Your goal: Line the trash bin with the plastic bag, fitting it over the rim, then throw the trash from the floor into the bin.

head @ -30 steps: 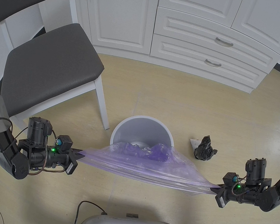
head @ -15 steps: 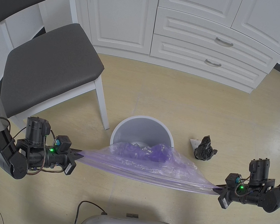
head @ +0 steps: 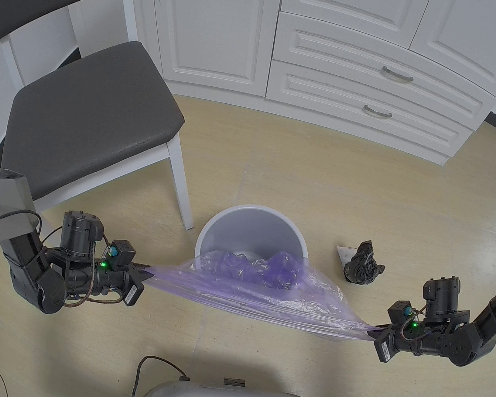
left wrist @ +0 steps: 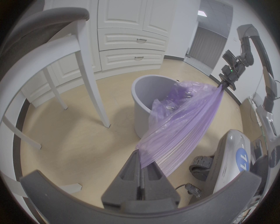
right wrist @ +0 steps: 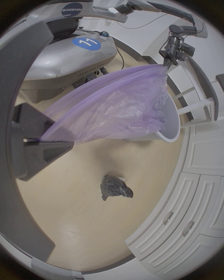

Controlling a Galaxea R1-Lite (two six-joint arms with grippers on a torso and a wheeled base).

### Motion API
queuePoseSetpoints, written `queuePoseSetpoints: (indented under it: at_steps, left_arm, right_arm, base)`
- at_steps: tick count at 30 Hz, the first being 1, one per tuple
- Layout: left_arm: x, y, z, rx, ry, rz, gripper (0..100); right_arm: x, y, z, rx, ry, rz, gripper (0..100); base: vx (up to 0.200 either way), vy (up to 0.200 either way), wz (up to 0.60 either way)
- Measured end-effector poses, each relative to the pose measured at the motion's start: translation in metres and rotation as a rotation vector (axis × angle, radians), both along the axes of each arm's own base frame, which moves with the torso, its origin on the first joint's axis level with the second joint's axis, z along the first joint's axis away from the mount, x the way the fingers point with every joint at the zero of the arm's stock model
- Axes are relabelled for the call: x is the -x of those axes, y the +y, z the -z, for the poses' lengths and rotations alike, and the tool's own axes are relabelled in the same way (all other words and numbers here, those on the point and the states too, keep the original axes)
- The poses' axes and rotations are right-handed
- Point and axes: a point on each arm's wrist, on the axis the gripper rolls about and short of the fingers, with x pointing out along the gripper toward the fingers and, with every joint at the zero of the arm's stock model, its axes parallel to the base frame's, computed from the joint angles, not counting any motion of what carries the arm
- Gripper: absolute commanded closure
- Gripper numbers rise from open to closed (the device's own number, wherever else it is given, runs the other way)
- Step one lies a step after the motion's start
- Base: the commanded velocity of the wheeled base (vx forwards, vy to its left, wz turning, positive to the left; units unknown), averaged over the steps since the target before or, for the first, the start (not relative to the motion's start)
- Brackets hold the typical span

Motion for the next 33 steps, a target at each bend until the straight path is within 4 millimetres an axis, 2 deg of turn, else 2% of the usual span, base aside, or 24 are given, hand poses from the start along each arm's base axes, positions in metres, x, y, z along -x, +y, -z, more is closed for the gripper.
queuePoseSetpoints:
  at_steps: [7,17,23,33]
  left_arm:
    - [-0.013,-0.014,0.004,0.054,-0.006,-0.104,100]
    - [-0.024,-0.034,0.017,0.094,-0.058,-0.132,100]
    - [-0.021,-0.036,0.019,0.092,-0.046,-0.121,100]
    - [-0.005,-0.027,0.016,0.041,-0.006,-0.07,100]
  right_arm:
    - [-0.012,0.006,0.007,-0.032,-0.003,0.064,100]
    - [-0.029,0.016,0.019,-0.073,-0.097,0.109,100]
    - [-0.026,0.019,0.024,-0.081,-0.078,0.11,100]
    - [-0.004,0.025,0.025,-0.039,-0.035,0.041,100]
  base:
    - [0.0,0.0,0.0]
    - [0.0,0.0,0.0]
    - [0.0,0.0,0.0]
    - [0.0,0.0,0.0]
